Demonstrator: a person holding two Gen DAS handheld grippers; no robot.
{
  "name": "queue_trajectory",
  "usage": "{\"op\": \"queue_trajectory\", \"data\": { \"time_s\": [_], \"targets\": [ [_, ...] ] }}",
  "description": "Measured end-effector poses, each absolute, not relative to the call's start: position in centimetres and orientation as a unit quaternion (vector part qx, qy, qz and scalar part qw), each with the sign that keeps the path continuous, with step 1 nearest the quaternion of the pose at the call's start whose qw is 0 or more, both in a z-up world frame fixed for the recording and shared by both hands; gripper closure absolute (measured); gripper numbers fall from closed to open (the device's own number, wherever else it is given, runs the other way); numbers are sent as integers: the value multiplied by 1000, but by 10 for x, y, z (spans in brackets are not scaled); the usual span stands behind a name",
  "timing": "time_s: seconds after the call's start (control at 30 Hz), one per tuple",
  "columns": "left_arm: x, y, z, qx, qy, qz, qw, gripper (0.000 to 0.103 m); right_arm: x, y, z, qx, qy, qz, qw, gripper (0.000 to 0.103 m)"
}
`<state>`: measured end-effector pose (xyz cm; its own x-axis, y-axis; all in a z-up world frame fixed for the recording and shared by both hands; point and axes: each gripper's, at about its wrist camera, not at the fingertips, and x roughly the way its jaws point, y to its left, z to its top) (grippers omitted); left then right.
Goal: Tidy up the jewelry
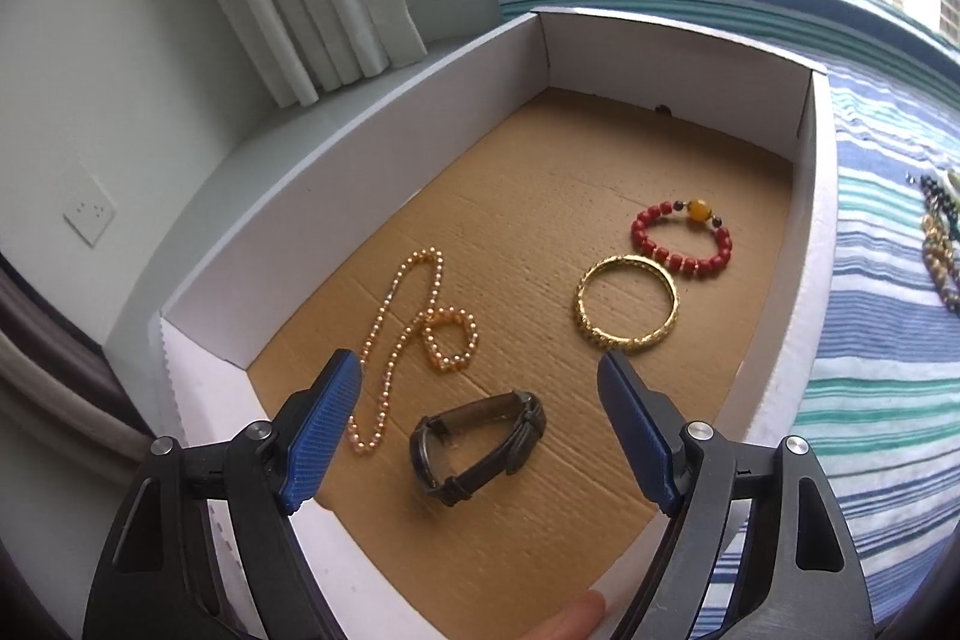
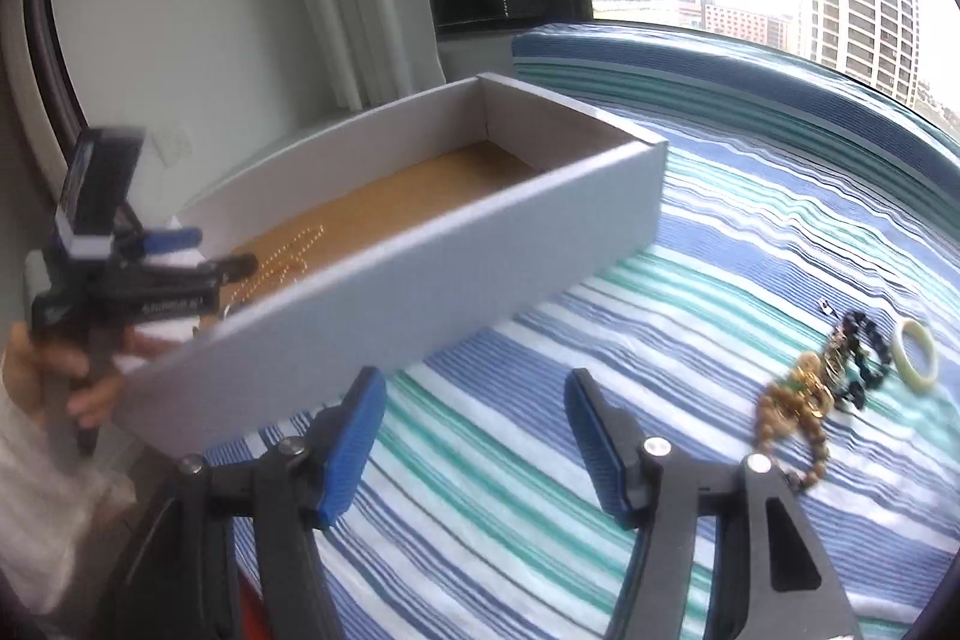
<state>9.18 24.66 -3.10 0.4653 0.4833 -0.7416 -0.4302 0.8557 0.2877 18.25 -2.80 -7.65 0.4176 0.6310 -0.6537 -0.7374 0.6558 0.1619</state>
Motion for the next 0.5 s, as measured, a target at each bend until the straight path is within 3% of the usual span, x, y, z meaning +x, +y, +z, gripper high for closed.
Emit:
{"op": "queue_trajectory", "data": {
  "time_s": [0.5],
  "targets": [
    [85, 240, -35, 27, 448, 270, 852, 20, 109, -175, -104, -39, 329, 282, 900, 40]
  ]
}}
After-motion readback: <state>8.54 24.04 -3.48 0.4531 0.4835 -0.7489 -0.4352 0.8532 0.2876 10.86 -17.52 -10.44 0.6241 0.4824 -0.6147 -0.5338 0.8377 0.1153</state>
